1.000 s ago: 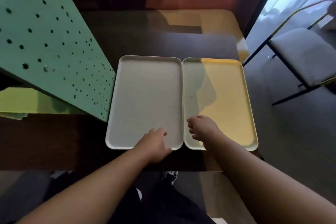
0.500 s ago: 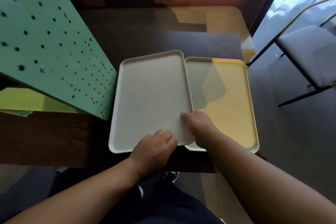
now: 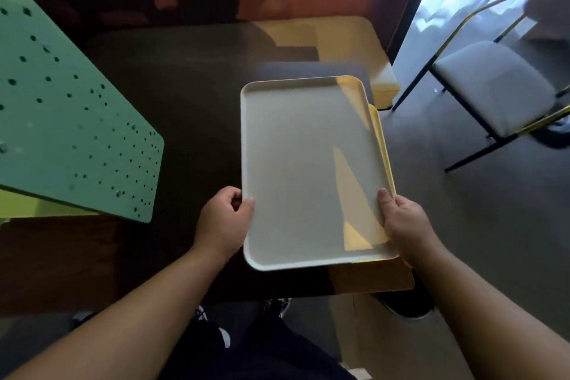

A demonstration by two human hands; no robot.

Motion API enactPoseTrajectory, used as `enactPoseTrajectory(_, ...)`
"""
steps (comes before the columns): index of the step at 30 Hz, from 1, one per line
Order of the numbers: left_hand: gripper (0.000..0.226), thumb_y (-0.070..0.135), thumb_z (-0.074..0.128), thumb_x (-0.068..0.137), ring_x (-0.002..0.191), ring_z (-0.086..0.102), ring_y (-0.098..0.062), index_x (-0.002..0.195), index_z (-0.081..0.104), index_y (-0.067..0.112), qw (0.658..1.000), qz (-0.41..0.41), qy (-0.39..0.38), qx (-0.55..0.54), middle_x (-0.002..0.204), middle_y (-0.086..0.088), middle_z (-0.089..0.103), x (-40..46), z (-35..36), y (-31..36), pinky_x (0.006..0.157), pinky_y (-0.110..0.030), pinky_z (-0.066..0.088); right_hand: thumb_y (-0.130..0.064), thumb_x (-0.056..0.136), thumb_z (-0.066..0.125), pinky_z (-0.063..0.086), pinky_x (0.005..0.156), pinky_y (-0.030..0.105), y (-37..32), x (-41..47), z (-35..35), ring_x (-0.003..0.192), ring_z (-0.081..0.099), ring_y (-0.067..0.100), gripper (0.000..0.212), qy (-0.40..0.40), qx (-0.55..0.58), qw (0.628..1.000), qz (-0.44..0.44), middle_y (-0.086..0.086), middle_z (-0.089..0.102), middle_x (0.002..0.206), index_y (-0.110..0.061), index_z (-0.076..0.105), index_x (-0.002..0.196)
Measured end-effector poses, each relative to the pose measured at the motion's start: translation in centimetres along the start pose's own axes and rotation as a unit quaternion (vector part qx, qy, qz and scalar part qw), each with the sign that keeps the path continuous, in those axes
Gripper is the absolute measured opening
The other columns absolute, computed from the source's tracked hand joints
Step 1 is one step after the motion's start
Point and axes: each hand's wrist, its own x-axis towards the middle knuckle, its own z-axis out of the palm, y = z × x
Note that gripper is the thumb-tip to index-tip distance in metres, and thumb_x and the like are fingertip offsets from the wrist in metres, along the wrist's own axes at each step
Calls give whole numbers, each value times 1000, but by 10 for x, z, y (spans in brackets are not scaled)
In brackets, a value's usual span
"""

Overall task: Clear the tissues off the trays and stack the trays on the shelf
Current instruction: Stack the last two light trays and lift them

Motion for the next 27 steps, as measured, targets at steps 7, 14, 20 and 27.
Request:
enactPoseTrajectory(7, 11, 23, 56, 90, 77, 65, -22, 90, 66, 18, 990, -47, -68, 112, 84, -1, 69, 27, 53, 9, 69, -36, 53, -40, 104, 43, 54, 77, 45, 41, 25, -15, 82, 62, 27, 39, 110, -169, 978, -55, 4, 68, 83, -13, 67, 90)
enactPoseTrajectory(14, 4, 25, 61, 91, 77, 65, -19, 92, 64, 23, 978, -42, -104, 177, 86, 1, 69, 40, 69, 4, 74, -40, 58, -43, 105, 43, 41, 61, 29, 57, 42, -18, 79, 56, 12, 32, 121, -221, 966, -65, 1, 58, 99, -22, 66, 98)
enactPoseTrajectory(20, 4, 24, 65, 90, 76, 64, -17, 92, 62, 25, 972, -36, -129, 195, 86, 2, 66, 44, 75, 4, 66, -35, 54, -39, 104, 49, 41, 64, 28, 68, 49, -18, 86, 56, 12, 24, 128, -226, 964, -56, -1, 60, 108, -25, 64, 115)
enactPoseTrajectory(27, 11, 25, 67, 90, 78, 63, -16, 99, 62, 24, 968, -20, -134, 211, 88, 3, 64, 47, 78, 1, 72, -38, 57, -35, 104, 50, 44, 70, 31, 67, 54, -15, 92, 57, 15, 22, 140, -205, 968, -42, 0, 56, 113, -23, 63, 116)
